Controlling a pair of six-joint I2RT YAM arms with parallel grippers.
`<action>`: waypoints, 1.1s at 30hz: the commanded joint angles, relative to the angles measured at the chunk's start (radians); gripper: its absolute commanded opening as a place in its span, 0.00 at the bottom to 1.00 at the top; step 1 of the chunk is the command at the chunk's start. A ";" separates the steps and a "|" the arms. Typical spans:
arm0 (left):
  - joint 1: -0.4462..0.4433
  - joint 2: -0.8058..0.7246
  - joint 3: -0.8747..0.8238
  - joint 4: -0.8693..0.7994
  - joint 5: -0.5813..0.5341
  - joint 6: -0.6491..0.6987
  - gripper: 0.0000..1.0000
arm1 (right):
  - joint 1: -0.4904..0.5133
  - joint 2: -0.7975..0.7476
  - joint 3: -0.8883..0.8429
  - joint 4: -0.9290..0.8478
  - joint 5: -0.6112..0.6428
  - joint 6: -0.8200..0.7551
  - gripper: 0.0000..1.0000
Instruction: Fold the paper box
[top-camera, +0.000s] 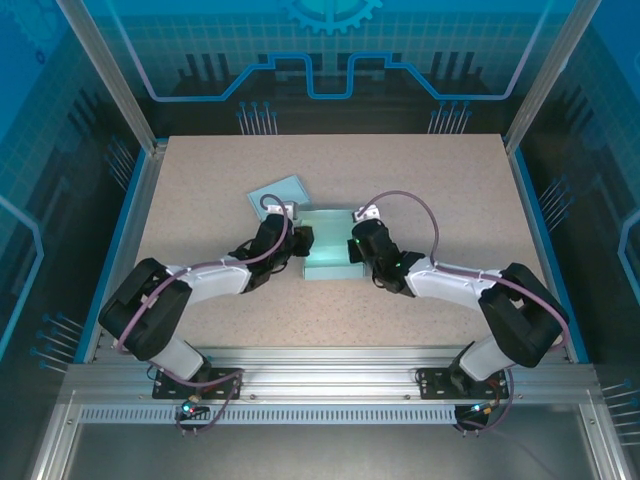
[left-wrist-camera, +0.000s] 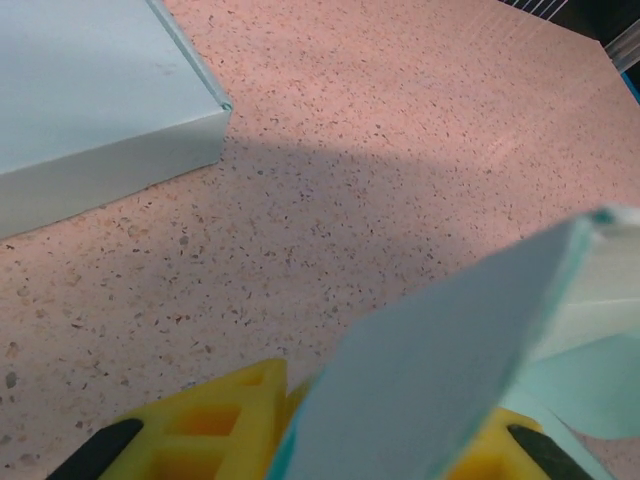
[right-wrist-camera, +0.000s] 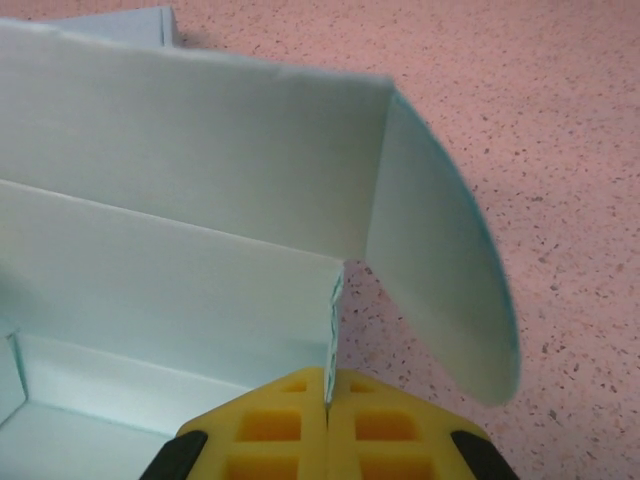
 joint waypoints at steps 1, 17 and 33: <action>-0.019 -0.013 0.059 0.005 0.069 -0.032 0.25 | 0.049 -0.025 -0.016 0.117 -0.025 -0.033 0.00; -0.020 -0.025 0.132 -0.008 0.073 0.008 0.12 | 0.053 0.000 -0.067 0.356 0.001 -0.104 0.00; -0.021 0.132 0.242 0.004 0.034 -0.030 0.13 | 0.021 0.160 0.011 0.425 -0.024 -0.099 0.00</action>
